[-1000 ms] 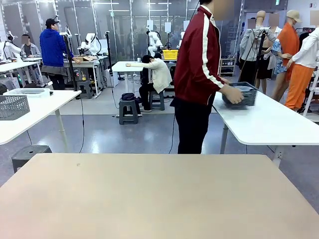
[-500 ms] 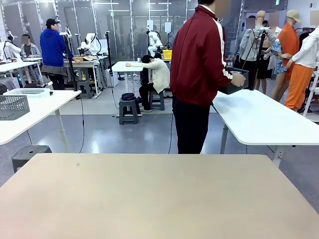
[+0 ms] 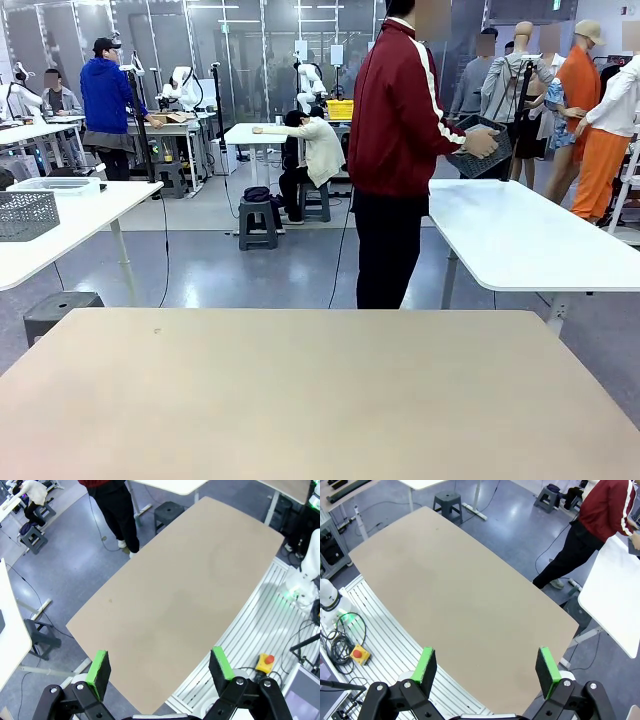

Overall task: Fold the towels and place them in the basket.
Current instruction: When a person lays out a Towel with hook on the table, fold it in half twice.

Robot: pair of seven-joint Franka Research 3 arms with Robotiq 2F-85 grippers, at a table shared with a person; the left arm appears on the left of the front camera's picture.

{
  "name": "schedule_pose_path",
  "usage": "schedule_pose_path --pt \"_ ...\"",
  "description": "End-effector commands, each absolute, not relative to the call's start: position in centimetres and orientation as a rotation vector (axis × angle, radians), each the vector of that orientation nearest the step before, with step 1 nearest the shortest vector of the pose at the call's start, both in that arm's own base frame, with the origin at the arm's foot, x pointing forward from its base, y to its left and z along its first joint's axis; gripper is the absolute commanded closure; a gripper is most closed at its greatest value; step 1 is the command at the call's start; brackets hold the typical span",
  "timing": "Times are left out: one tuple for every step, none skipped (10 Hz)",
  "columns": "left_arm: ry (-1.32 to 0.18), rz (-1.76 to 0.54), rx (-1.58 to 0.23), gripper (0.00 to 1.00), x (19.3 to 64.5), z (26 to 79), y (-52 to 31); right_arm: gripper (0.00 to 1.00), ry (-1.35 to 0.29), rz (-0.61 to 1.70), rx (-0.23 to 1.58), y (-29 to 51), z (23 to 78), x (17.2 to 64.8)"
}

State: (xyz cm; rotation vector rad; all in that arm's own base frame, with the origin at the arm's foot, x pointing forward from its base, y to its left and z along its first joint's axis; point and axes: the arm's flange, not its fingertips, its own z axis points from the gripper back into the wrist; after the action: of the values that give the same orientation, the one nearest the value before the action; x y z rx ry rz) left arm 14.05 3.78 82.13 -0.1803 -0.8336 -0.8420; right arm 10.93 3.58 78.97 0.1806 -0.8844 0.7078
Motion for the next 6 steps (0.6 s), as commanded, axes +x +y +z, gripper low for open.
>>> schedule_pose_path --pt "-0.840 -0.858 -0.187 0.00 13.84 82.29 3.66 0.00 -0.899 0.729 0.183 3.74 79.17 10.00" --pt "-0.840 -0.858 -0.187 0.00 13.84 82.29 3.66 0.00 -0.899 0.729 0.183 3.74 79.17 10.00" --pt "-0.840 -0.858 -0.187 0.00 13.84 82.29 3.66 0.00 -0.899 0.729 0.183 3.74 79.17 10.00" --pt "-0.834 -0.842 -0.180 0.00 14.05 82.13 3.78 0.00 -0.884 0.708 0.181 3.58 78.97 10.93" --pt "-0.789 -0.815 -0.157 0.00 14.24 82.21 3.60 0.00 -0.838 0.705 0.182 3.64 79.30 10.77" --pt "-0.773 -0.799 -0.152 0.00 14.33 82.28 3.59 0.00 -0.806 0.698 0.183 3.68 79.59 10.66"
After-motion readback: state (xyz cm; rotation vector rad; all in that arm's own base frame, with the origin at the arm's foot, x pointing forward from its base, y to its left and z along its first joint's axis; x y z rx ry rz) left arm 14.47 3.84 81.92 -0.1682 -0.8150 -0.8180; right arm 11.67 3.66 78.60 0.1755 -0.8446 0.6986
